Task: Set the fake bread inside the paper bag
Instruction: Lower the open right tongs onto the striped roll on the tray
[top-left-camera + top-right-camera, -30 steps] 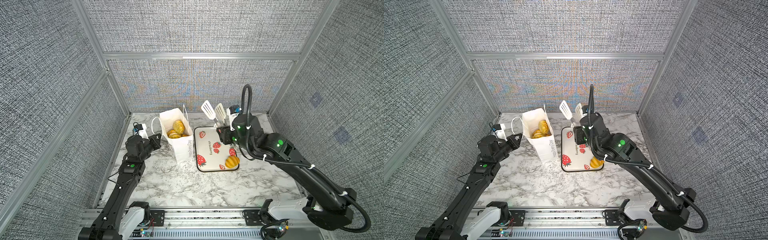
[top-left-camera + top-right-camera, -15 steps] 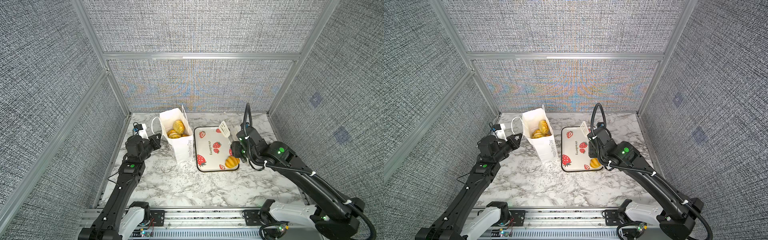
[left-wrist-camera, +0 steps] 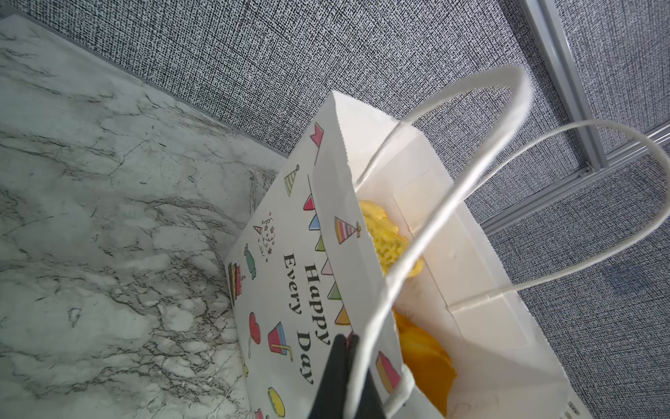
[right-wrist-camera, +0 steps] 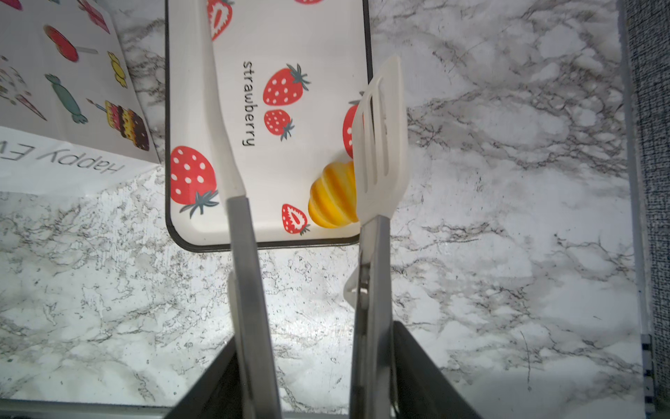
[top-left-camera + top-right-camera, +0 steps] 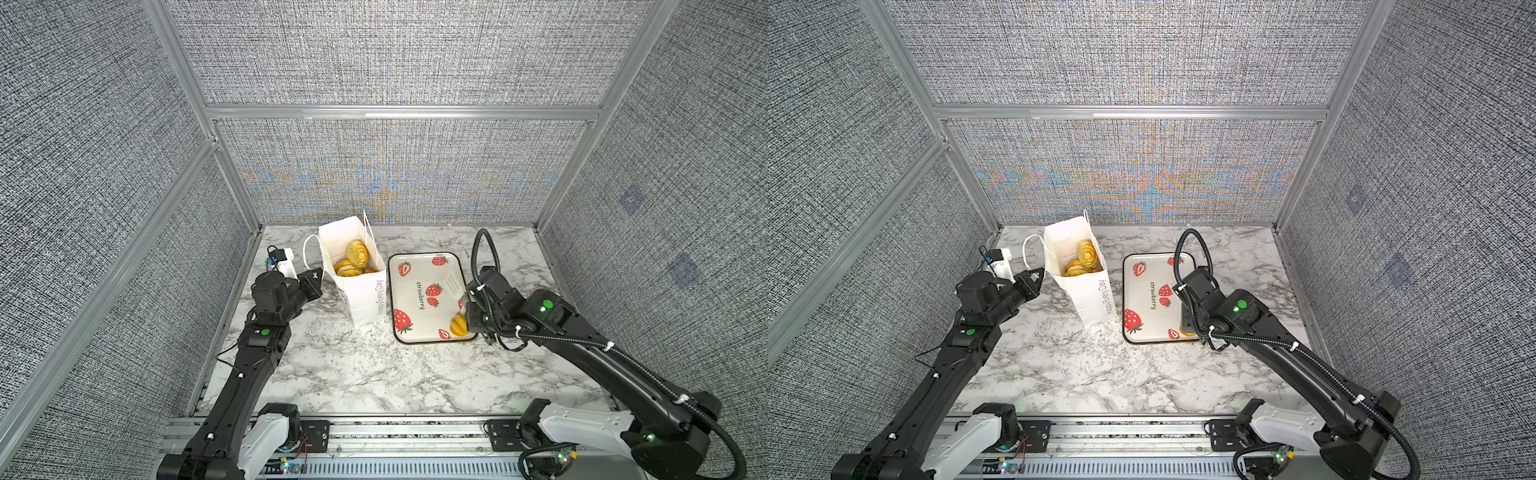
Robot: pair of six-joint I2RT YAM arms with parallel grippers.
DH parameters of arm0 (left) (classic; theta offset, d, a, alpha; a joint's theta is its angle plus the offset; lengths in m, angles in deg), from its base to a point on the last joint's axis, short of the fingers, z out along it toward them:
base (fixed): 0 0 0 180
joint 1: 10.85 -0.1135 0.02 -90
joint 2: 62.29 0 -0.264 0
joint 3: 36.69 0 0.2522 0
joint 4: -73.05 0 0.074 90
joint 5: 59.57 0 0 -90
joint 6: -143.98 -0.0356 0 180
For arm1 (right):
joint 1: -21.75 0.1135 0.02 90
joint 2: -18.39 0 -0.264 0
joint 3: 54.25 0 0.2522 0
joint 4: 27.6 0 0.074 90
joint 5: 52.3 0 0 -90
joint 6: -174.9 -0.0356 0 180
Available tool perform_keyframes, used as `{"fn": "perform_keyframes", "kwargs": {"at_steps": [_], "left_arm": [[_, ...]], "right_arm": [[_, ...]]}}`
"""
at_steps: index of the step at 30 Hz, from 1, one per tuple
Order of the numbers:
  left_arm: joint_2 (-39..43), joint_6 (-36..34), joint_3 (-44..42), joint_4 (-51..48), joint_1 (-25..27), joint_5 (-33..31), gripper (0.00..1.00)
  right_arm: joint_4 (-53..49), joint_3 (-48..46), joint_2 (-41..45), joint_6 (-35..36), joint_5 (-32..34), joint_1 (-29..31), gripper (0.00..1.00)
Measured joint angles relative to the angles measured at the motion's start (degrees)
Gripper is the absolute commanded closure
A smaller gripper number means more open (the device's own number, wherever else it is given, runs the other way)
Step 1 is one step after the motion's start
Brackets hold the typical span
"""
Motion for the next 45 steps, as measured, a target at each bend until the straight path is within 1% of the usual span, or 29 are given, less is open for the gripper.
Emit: {"fn": "perform_keyframes", "kwargs": {"at_steps": [9, 19, 32, 45], "left_arm": [[-1.03, 0.24, -0.85, 2.16, 0.00, 0.66, 1.00], [-1.92, 0.28, -1.81, 4.44, 0.00, 1.49, 1.00], [-2.73, 0.42, -2.08, 5.53, 0.00, 1.55, 1.00], [-2.40, 0.22, -2.75, 5.77, 0.00, 1.46, 1.00]], "right_arm": [[-2.91, -3.63, -1.29, -3.23, -1.03, -0.22, 0.43], [-4.57, -5.95, -3.63, -4.85, -1.18, -0.39, 0.42], [-3.50, -6.67, -6.99, -4.59, -1.62, -1.07, 0.41], [-2.64, -5.42, -11.30, -2.45, -1.75, -1.36, 0.42]]}}
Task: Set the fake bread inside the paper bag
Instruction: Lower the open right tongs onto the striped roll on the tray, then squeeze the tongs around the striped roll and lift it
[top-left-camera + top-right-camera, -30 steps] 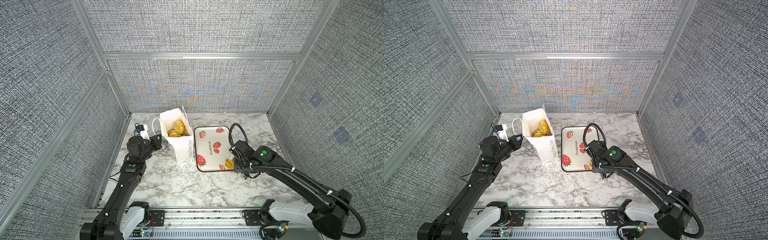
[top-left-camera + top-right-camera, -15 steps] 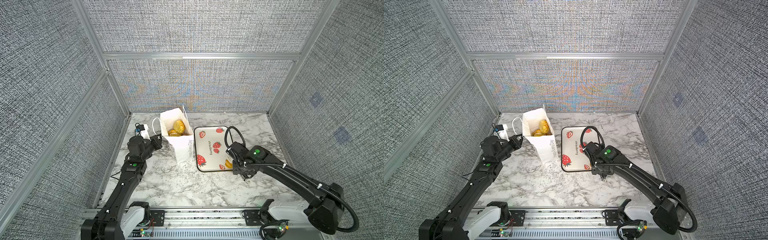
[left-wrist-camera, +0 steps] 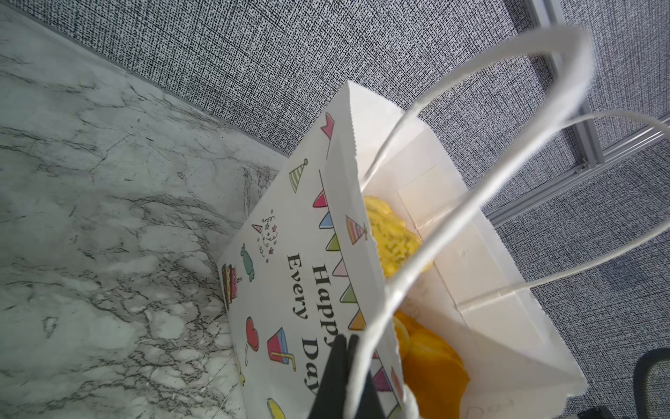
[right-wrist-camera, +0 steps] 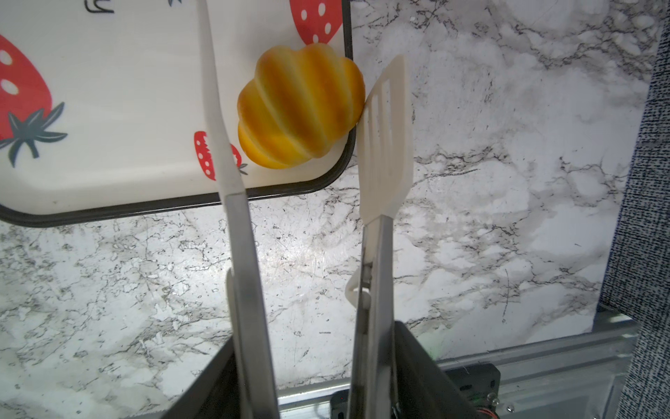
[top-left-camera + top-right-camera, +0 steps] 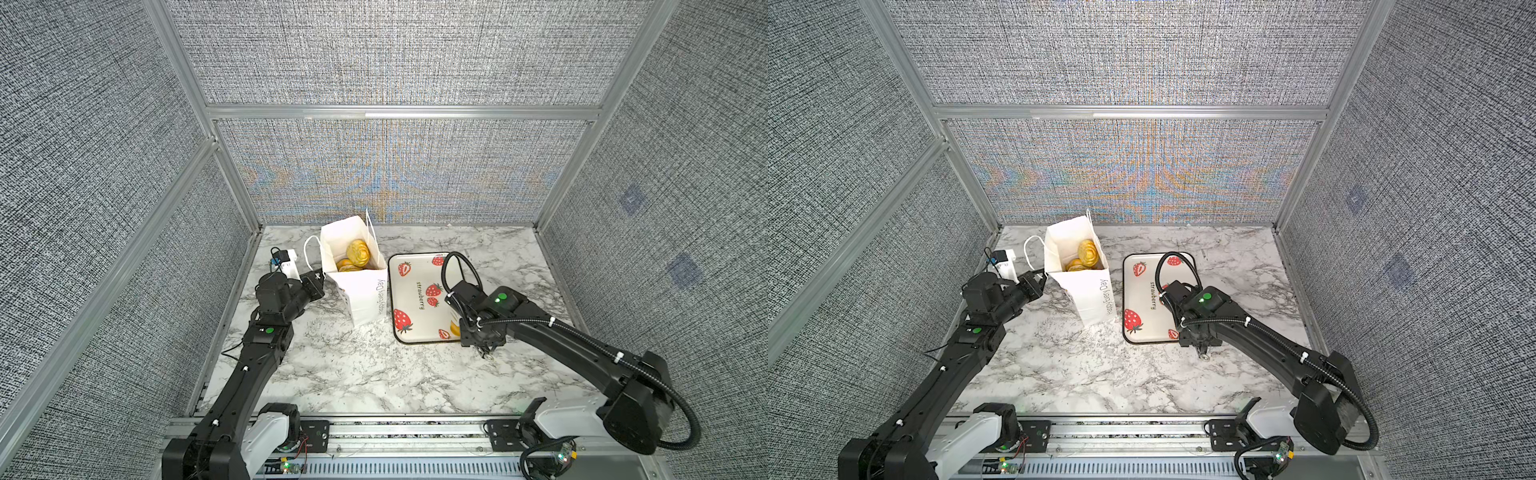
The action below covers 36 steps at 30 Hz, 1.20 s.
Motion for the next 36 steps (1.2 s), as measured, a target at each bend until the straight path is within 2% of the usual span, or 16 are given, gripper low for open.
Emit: {"fn": "perform_keyframes", "kwargs": {"at_steps": [10, 19, 36], "left_arm": [[0.37, 0.00, -0.81, 0.15, 0.00, -0.17, 1.00], [0.52, -0.24, -1.09, 0.15, 0.00, -0.22, 1.00], [0.37, -0.26, -1.07, 0.15, 0.00, -0.20, 1.00]], "right_arm": [[-0.09, 0.11, -2.10, 1.51, 0.42, -0.46, 0.46], [-1.22, 1.22, -3.48, 2.32, 1.46, -0.48, 0.57], [-1.99, 5.46, -1.38, 3.23, 3.30, -0.52, 0.62]]}}
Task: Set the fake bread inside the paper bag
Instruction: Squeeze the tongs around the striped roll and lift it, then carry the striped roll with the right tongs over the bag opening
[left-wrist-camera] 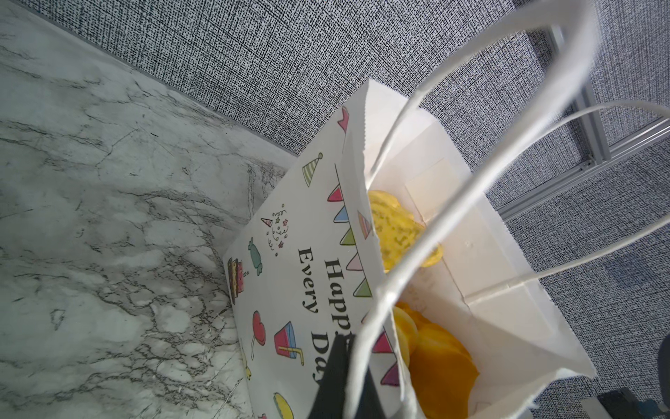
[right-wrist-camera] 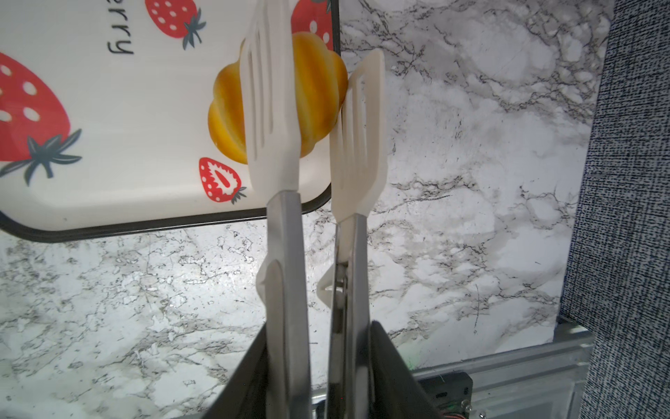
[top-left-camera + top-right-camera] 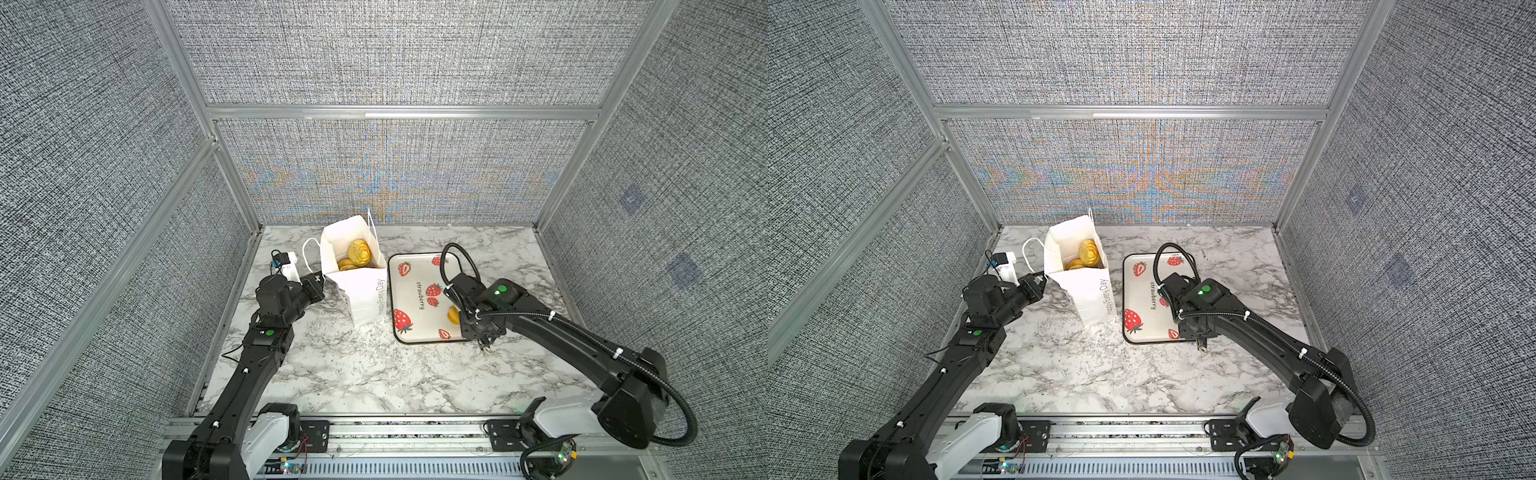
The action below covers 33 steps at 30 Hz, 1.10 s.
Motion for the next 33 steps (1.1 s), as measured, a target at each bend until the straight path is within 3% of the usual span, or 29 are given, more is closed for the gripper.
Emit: {"fn": "perform_keyframes", "kwargs": {"at_steps": [25, 33], "left_arm": [[-0.81, 0.00, 2.56, -1.33, 0.00, 0.02, 1.00], [-1.60, -1.05, 4.42, -2.64, 0.00, 0.02, 1.00]], "right_arm": [[12.63, 14.03, 4.81, 4.46, -0.59, 0.07, 0.63], [17.05, 19.61, 4.87, 7.34, -1.09, 2.49, 0.63]]}}
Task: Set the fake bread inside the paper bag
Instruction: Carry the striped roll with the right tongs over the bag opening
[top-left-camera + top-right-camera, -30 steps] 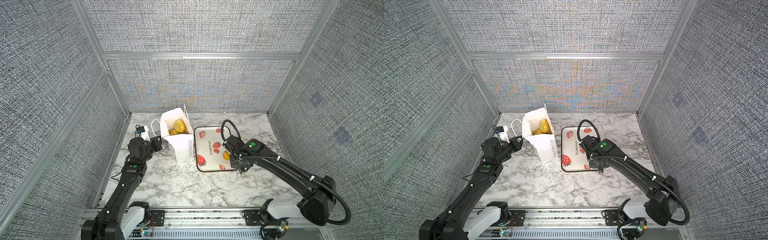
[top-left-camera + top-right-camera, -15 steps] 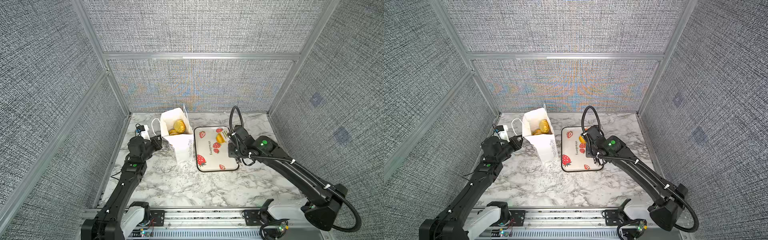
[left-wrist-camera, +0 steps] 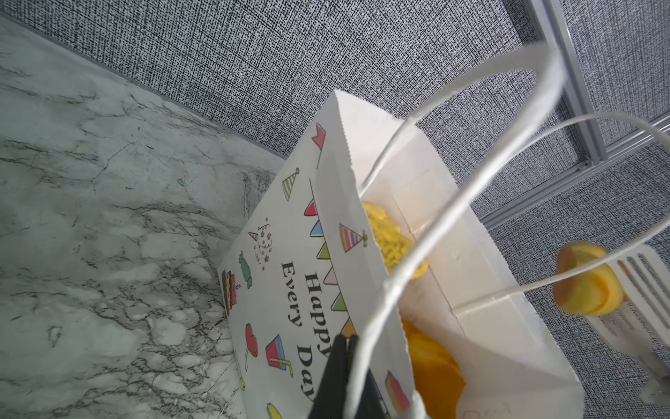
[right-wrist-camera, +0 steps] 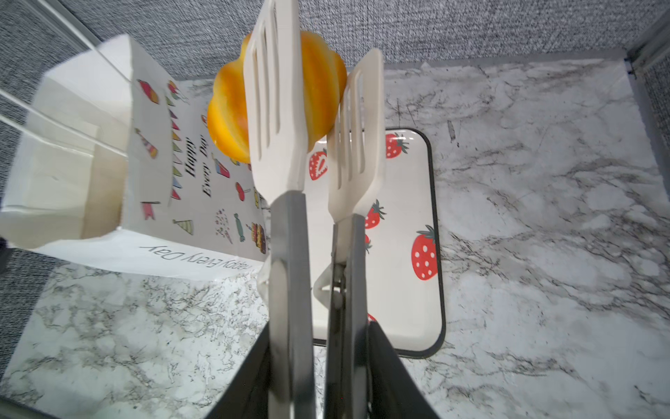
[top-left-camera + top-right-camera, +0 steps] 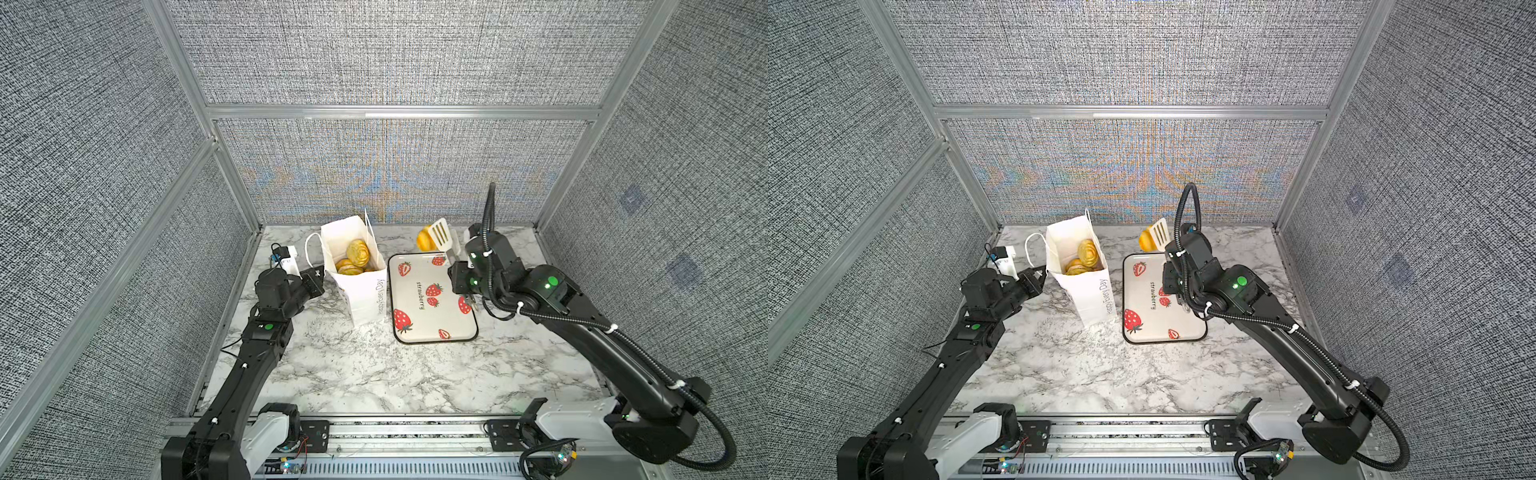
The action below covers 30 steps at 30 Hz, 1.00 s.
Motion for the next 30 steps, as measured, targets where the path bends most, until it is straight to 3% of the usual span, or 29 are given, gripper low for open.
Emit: {"fn": "perform_keyframes", "kwargs": {"at_steps": [12, 30], "left_arm": [[-2.16, -1.95, 4.90, -2.01, 0.00, -0.46, 1.00], [-5.66, -2.60, 8.96, -2.36, -0.15, -1.38, 1.00]], "right_arm": [[3.15, 13.51, -7.61, 6.45, 0.70, 7.32, 0.63], [2.91, 32.06, -21.53, 12.11, 0.17, 12.52, 0.62]]}}
